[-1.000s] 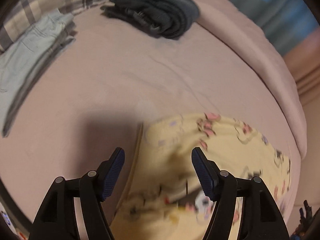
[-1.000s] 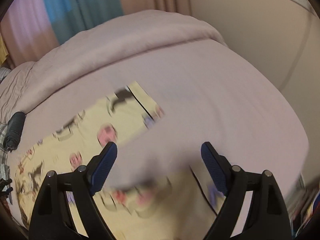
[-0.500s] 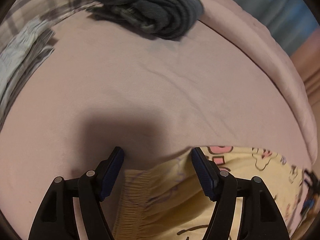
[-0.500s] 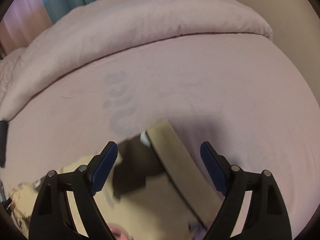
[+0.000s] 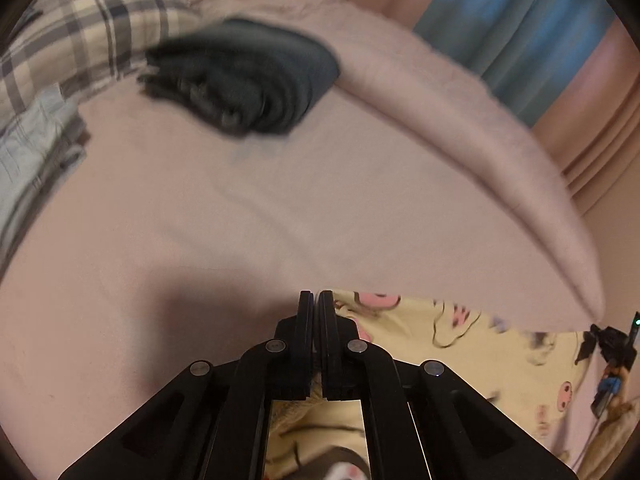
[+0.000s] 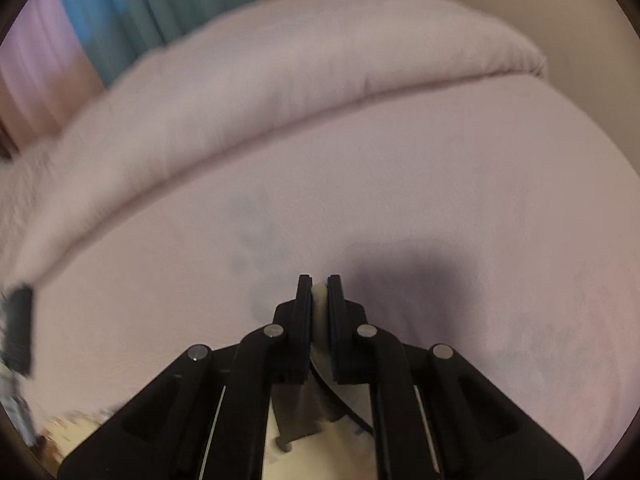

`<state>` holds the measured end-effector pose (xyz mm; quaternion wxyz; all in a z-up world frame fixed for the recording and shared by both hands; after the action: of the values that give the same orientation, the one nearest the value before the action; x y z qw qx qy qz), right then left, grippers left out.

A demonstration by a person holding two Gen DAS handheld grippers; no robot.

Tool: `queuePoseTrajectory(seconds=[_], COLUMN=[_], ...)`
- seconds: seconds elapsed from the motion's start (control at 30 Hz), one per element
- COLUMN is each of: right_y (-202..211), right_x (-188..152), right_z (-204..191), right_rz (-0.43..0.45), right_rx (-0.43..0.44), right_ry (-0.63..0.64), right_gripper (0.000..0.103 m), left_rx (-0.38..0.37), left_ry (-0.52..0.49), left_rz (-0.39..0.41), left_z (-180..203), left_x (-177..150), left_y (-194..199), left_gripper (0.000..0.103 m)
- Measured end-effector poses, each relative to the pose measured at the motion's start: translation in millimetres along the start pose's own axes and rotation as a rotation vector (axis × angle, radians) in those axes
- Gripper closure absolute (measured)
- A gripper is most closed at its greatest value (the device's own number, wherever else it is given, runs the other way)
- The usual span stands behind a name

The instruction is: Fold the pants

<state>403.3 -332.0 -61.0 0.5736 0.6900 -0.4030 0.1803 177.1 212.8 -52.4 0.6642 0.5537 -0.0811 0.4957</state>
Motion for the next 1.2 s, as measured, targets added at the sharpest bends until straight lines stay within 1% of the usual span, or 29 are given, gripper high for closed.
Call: queuePoseTrajectory(seconds=[0.03,0.07,0.13,0.17,0.2,0.23,0.3,0.33,0.37,0.4,0.47,0.5,0.57,0.6,0.63,0.67,0.73,0.77,0.83,0.9,1.03,1.07,1.13,1.2], right_y=[13.7,29.6,56.0,66.1,78.1,90.3,111.6,121.8,134.3,146.3,168.5,181.3,188.5,189.2,182.7,180.6,176.8,173.9,168.4,174.0,214.0,222.8,236.2,244.1], right_x=[7.9,14.5,21.4,22.8,23.6,26.9,28.3,31.0,30.0,27.3,13.8,-0.5,-28.7,-46.8,-58.0,-78.6,-109.7,-124.6,-143.1,-147.2,-136.6,-136.1,-142.9,-154.6], right_z=[-1.8,-4.6,-8.4,-9.5,-8.4,-6.9,-1.9,1.5,7.5,15.9,32.3,46.2,74.9,92.9,108.8,127.6,152.3,165.2,180.3,181.6,164.7,162.7,165.9,173.2], right_rz=[0.016,0.029,0.052,0.062,0.073,0.09,0.115,0.134,0.151,0.166,0.184,0.189,0.17,0.148,0.124,0.102,0.067,0.049,0.019,0.027,0.095,0.104,0.101,0.108], right_rx=[0.022,0.062,0.086,0.096,0.125,0.169,0.187,0.19,0.204,0.23,0.243,0.244,0.229,0.217,0.199,0.157,0.134,0.131,0.121,0.126,0.141,0.134,0.106,0.103], right_ry=[-0.014,-0.021,-0.012,-0.018,-0.036,-0.057,-0.062,-0.059,-0.059,-0.057,-0.038,-0.027,-0.035,-0.056,-0.067,-0.079,-0.128,-0.182,-0.264,-0.292,-0.242,-0.233,-0.237,-0.252], right_gripper=[0.096,0.096,0.096,0.096,0.096,0.096,0.096,0.096,0.096,0.096,0.096,0.095,0.095,0.095,0.095,0.095,0.095,0.095,0.095,0.095,0.095,0.095,0.095,0.095], left_rx=[-0.031,-0.05,-0.06,-0.071,-0.084,-0.112,-0.138,-0.144,-0.153,-0.153,-0.145,-0.136,-0.122,-0.1,-0.075,-0.057,-0.043,-0.049,-0.051,-0.077,-0.133,-0.133,-0.11,-0.068], left_ry=[0.005,0.001,-0.026,-0.034,-0.039,-0.043,-0.024,-0.02,-0.021,-0.026,-0.046,-0.047,-0.034,-0.025,-0.018,0.0,0.047,0.058,0.052,0.049,0.068,0.073,0.079,0.082], left_rz=[0.008,0.01,0.021,0.041,0.055,0.078,0.097,0.099,0.111,0.116,0.113,0.097,0.043,0.016,-0.017,-0.046,-0.093,-0.099,-0.084,-0.051,-0.001,0.002,-0.006,-0.054], left_z=[3.0,6.0,12.0,14.6,16.6,19.0,17.9,14.6,11.2,8.3,-1.4,-9.2,-25.7,-32.8,-40.8,-48.6,-56.4,-56.8,-51.9,-44.2,-42.6,-45.7,-55.8,-70.5], left_x=[4.1,5.0,3.2,2.0,1.9,2.9,3.6,3.4,-1.0,-4.1,-21.5,-29.4,-57.4,-69.7,-81.5,-93.3,-107.7,-109.9,-107.6,-97.6,-87.0,-86.1,-91.6,-106.9], left_y=[12.0,17.6,35.5,46.2,52.3,65.6,85.6,89.1,101.7,105.1,117.2,115.3,116.1,114.4,109.5,104.6,98.1,98.9,104.2,116.5,145.7,150.8,153.5,146.6], left_gripper=[0.103,0.103,0.103,0.103,0.103,0.103,0.103,0.103,0.103,0.103,0.103,0.103,0.103,0.103,0.103,0.103,0.103,0.103,0.103,0.103,0.103,0.103,0.103,0.103])
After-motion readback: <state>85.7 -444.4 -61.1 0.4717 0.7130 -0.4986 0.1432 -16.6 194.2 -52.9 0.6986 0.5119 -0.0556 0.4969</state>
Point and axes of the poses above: each gripper's, at about its wrist camera, not at the fingertips, and y roughly against the way its jaws point, z to its right, x to its top, the point moved 3 cm from there along -y, roughly the way its jaws point, and after that the axes turned 12 degrees about z, right-handed, at the moved point
